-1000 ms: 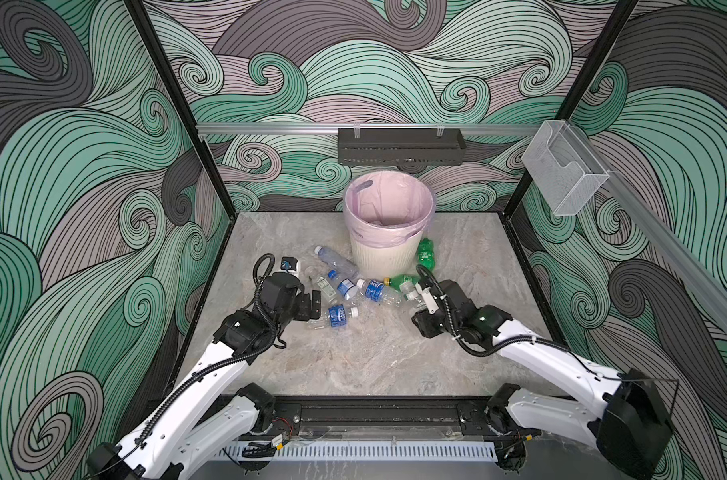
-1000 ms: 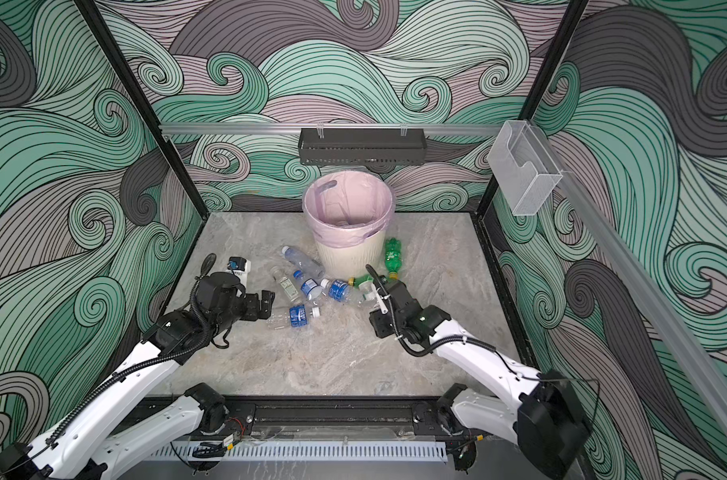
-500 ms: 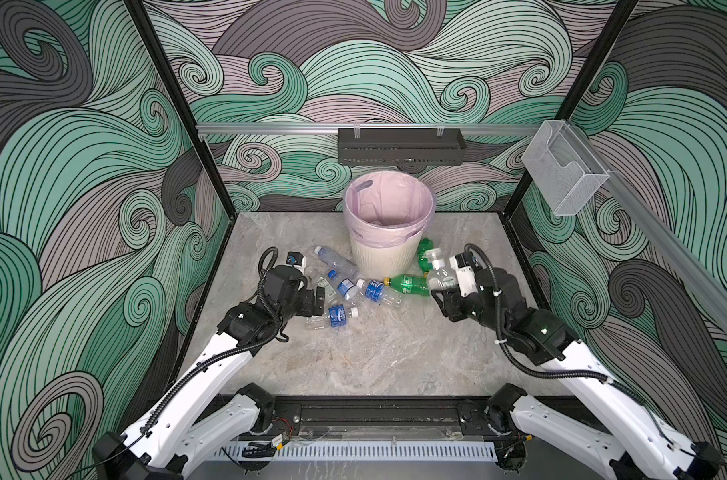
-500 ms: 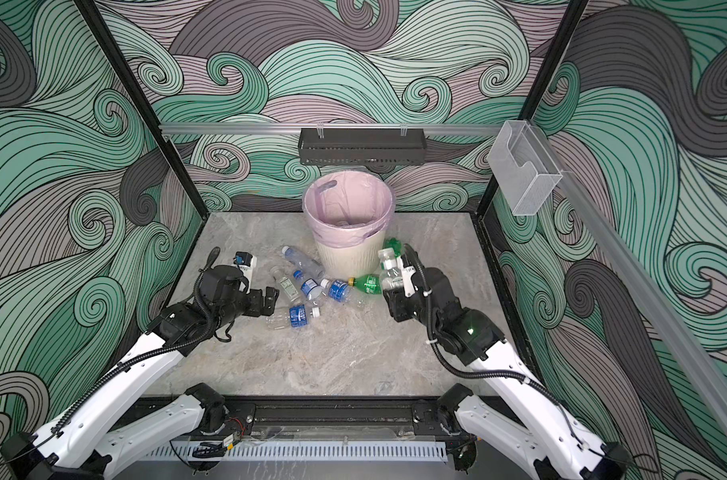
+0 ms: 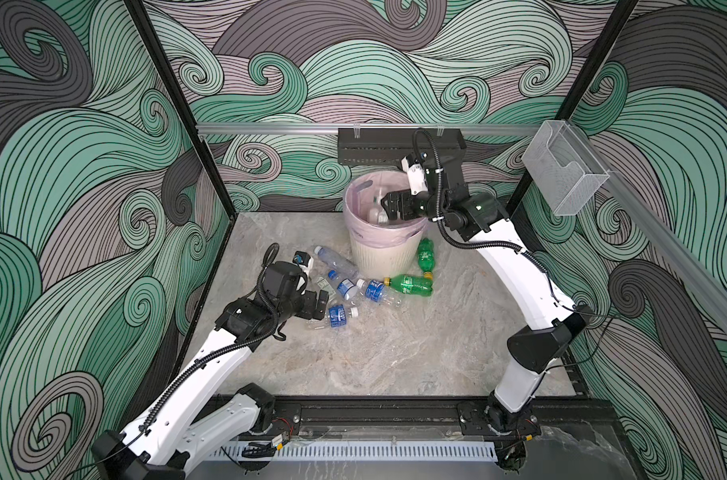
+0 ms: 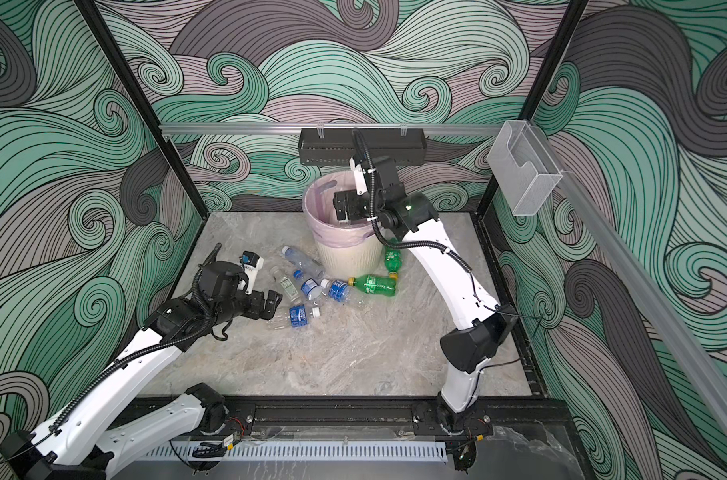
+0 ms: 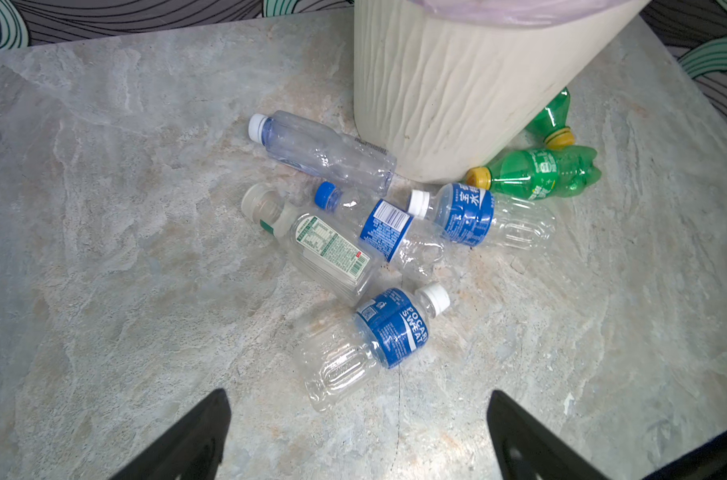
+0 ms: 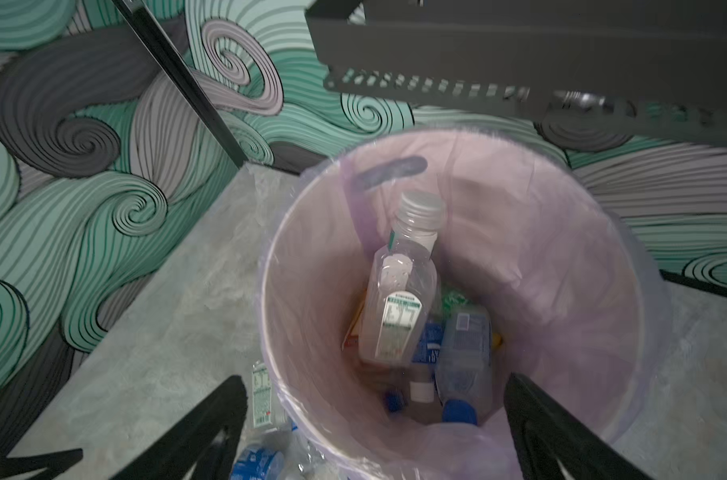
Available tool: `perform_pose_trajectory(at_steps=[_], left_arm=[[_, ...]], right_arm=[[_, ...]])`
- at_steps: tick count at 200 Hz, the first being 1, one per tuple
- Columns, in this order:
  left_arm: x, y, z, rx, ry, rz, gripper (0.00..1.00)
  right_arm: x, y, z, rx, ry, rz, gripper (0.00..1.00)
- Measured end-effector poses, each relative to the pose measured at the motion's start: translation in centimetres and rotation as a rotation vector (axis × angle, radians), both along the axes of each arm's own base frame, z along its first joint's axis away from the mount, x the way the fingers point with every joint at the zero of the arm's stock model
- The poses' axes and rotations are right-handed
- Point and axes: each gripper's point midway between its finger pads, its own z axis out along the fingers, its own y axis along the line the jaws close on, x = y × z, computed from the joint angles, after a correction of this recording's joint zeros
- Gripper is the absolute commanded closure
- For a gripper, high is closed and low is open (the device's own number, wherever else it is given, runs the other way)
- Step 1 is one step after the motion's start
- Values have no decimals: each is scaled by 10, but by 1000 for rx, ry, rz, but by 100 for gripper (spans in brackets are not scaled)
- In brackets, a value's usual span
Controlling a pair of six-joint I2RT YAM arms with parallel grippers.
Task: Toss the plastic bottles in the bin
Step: 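Lift the green-labelled bottle with the right gripper and drop it into the bin, then grasp the Pocari Sweat bottle with the left gripper while the right moves off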
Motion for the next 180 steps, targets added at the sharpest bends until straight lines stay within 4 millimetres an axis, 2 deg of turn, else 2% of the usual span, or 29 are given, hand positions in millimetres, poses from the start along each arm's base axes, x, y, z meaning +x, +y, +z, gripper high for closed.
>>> perform_pose_trajectory(at_steps=[10,23,54,70,82,113,127,147,180], left_arm=[[-2,-2,-3,11,14,-25,3],[-3,-5,-10,32,36,-62,5],[2,-15,-36,113,142,-154,6],[7,-20,-47,151,191,-189,6],[12,-22,-56,180,227,-206,6],[20,-27,-79,236,325,-233,7],[24,-29,-88,252,358,-243,7],[28,-33,-104,274,412,-257,7],[28,-41,-127,267,494,-282,7]], right_arm=[[-13,-8,-14,-20,32,-2,0],[-33,-22,-23,-30,48,-7,0],[-84,-60,-16,17,3,-45,0],[-100,-80,-23,46,-2,-87,0],[-107,-94,-39,52,22,-126,0],[-119,-123,-109,25,158,-224,0],[-125,-131,-131,17,204,-250,0],[-131,-138,-141,23,222,-271,0],[-130,-143,-134,60,194,-284,0]])
